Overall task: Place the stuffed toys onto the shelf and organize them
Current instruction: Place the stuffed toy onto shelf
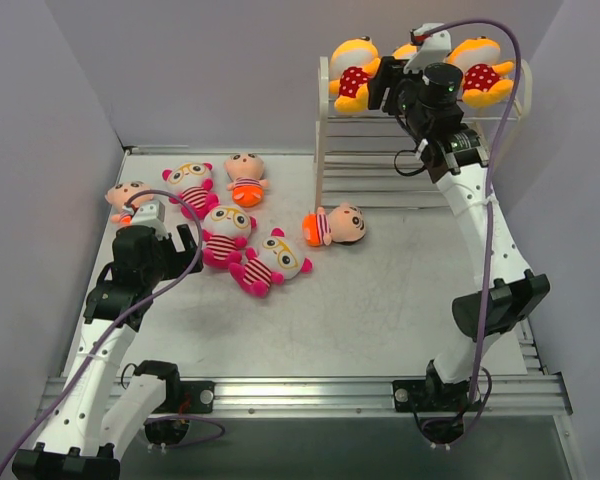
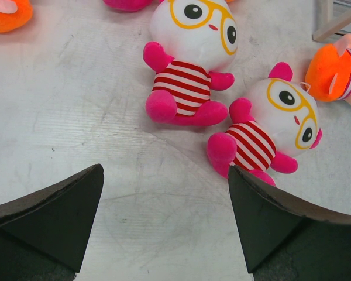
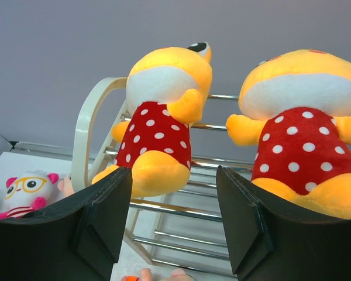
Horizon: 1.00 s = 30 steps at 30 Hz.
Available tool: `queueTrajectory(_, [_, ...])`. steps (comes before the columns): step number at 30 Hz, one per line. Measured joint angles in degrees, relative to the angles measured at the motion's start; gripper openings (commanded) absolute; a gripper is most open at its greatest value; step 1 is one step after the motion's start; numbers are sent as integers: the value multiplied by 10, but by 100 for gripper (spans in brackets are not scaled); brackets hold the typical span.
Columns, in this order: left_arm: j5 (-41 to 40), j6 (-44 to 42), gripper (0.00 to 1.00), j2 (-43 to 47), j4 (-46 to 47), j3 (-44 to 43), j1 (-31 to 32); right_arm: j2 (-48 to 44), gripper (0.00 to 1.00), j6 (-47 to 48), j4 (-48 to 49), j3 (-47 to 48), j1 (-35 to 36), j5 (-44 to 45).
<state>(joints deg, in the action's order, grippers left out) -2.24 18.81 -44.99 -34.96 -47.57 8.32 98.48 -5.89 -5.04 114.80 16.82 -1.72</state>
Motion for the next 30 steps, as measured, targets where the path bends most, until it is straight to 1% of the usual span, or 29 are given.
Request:
queueTrajectory(3, [0,0,96,0,0,0,0,-21,61,6,-11,-2,0,5])
queueTrajectory(5, [1,0,96,0,0,0,0,-50,61,11,-16,-14,0,16])
queueTrajectory(8, [2,0,96,2,0,0,0,-117,63,16,-18,-50,-1,31])
queueTrajectory(14, [6,0,96,2,0,0,1,-279,67,16,-16,-152,-3,74])
queueTrajectory(17, [9,0,96,4,0,0,2,-348,72,15,-19,-197,-3,93])
queueTrajectory(18, [10,0,96,4,0,0,2,-366,75,15,-24,-207,-3,99])
queueTrajectory(20, [10,0,96,4,0,0,2,-396,79,14,-33,-222,-3,110])
queueTrajectory(21, [10,0,96,4,0,0,2,-409,84,14,-39,-228,-3,114])
queueTrajectory(22, [10,0,96,4,0,0,2,-421,86,14,-45,-234,-3,116])
queueTrajectory(26, [12,0,96,4,0,0,2,-468,90,14,-65,-264,-3,127])
queueTrajectory(30, [13,0,96,4,0,0,2,-523,98,14,-76,-318,-3,133])
